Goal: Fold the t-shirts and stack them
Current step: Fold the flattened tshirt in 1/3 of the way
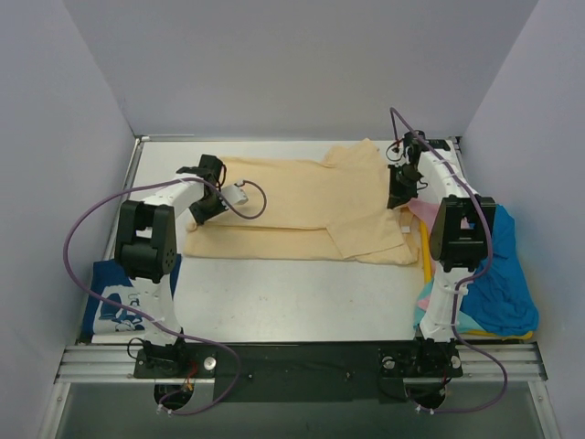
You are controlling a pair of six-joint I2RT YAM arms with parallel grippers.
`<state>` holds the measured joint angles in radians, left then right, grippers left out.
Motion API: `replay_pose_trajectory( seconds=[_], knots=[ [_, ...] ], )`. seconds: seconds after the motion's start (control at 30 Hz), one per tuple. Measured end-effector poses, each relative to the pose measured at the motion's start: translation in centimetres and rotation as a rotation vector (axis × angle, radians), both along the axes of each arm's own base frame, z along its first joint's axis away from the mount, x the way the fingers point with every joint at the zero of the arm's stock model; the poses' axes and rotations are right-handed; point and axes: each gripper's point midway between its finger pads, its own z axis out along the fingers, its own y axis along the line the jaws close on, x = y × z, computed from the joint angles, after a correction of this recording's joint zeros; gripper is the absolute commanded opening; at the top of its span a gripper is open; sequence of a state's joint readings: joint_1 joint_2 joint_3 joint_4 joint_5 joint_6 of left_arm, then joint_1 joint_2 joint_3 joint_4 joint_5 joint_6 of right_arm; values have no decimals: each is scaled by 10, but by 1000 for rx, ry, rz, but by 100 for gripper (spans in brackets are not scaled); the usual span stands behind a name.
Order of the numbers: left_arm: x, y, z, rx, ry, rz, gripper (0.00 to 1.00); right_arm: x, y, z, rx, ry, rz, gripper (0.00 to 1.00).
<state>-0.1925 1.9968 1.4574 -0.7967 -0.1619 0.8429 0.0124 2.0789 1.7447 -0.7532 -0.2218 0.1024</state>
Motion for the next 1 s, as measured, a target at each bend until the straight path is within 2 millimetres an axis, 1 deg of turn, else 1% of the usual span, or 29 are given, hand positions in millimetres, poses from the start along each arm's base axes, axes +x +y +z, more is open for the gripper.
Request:
replay_pose_trajectory(
  seconds=[0.03,0.07,0.1,0.13,0.2,0.27,0.37,0.43,0.47,0.5,0.57,0.63,0.67,0.73,0.8,0.87,0.93,1.0],
  knots=[
    [0,0,0,1,-1,5,29,1,0,1,-1,-1,-1,9],
    [0,1,0,3,-3,8,35,2,0,1,-1,-3,-1,22],
    [1,2,1,7,-8,16,41,5,-1,1,-5,-9,-1,27],
    [2,3,2,11,-17,27,46,6,-1,1,-8,-11,-9,34],
    [7,5,5,22,-44,51,50,8,-3,2,-18,-16,-11,38],
    [19,10,12,40,-100,89,51,10,-5,4,-24,-25,-18,40],
    [40,19,31,59,-204,165,51,12,-5,10,-27,-39,-35,40],
    [52,24,44,46,-258,215,47,11,-7,18,-33,-59,-50,40],
    [55,26,49,38,-275,231,41,9,-7,23,-37,-71,-63,39],
    [57,27,54,24,-293,246,38,3,-9,29,-43,-81,-76,39],
    [53,25,60,-13,-297,249,36,-14,-11,42,-51,-95,-108,40],
    [37,13,64,-75,-274,199,37,-39,-13,52,-59,-101,-147,40],
    [25,4,65,-103,-256,158,41,-49,-14,55,-60,-102,-163,41],
    [-8,-13,60,-138,-197,56,47,-74,-16,50,-69,-76,-200,43],
    [-38,-26,49,-147,-128,-36,50,-97,-16,35,-79,-20,-231,44],
    [-66,-32,30,-141,-43,-114,52,-120,-18,13,-99,56,-255,45],
    [-81,-27,12,-119,15,-142,54,-138,-19,-3,-119,117,-270,46],
    [-93,-19,-3,-87,67,-152,55,-149,-22,-13,-143,147,-288,47]
  ],
)
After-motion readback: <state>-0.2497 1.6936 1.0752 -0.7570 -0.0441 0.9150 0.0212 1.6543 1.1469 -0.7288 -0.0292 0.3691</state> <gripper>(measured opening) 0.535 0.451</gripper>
